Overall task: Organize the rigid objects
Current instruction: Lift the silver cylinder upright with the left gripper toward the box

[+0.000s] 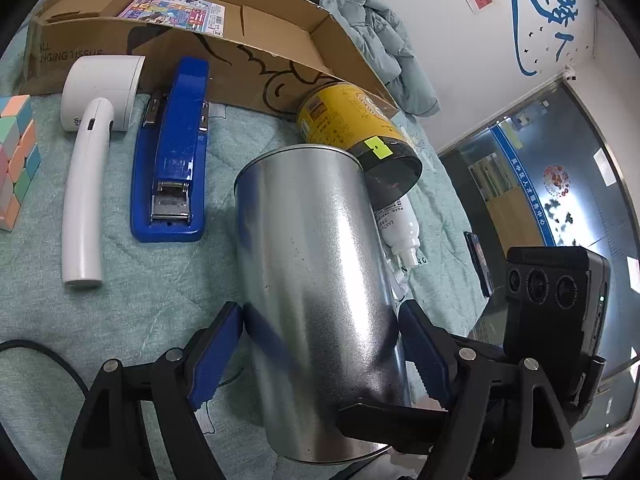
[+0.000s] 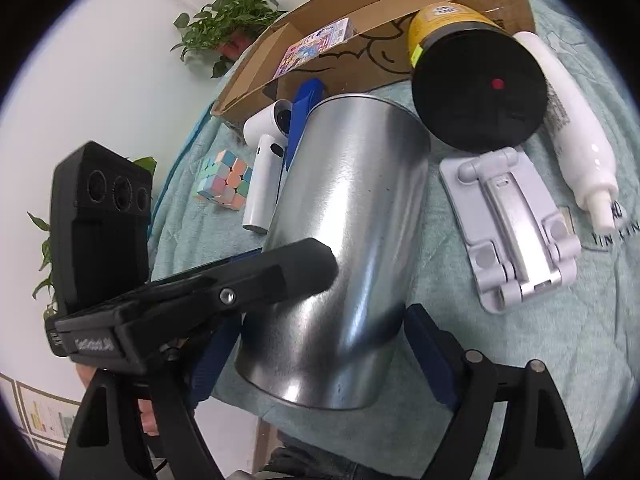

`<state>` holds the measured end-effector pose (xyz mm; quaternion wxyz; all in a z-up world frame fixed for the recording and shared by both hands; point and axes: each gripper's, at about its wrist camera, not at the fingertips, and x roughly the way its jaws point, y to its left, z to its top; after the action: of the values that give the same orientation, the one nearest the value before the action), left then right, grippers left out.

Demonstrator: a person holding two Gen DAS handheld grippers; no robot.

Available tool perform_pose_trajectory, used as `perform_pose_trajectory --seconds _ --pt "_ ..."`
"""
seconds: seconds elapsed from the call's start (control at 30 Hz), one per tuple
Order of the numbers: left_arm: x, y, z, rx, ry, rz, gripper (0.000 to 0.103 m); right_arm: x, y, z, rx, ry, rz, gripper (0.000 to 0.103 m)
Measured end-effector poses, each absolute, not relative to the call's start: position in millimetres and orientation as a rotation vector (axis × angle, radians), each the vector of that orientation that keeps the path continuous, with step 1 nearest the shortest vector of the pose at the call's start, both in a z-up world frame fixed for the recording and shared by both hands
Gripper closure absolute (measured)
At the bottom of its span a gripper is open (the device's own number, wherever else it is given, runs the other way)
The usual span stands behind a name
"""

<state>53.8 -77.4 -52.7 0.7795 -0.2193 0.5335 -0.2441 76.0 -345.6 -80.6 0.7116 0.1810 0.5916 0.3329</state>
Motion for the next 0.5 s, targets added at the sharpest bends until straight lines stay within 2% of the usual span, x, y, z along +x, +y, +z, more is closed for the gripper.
perform_pose_trajectory --seconds 0.13,0.5 --pt "52 -73 -54 -0.506 1.160 -0.525 0.025 78 -342 -84 0.393 1.324 0.757 0.015" --pt "47 -62 -52 -0.518 1.174 -0.547 0.025 74 -304 -75 0.147 1.262 0.727 0.012"
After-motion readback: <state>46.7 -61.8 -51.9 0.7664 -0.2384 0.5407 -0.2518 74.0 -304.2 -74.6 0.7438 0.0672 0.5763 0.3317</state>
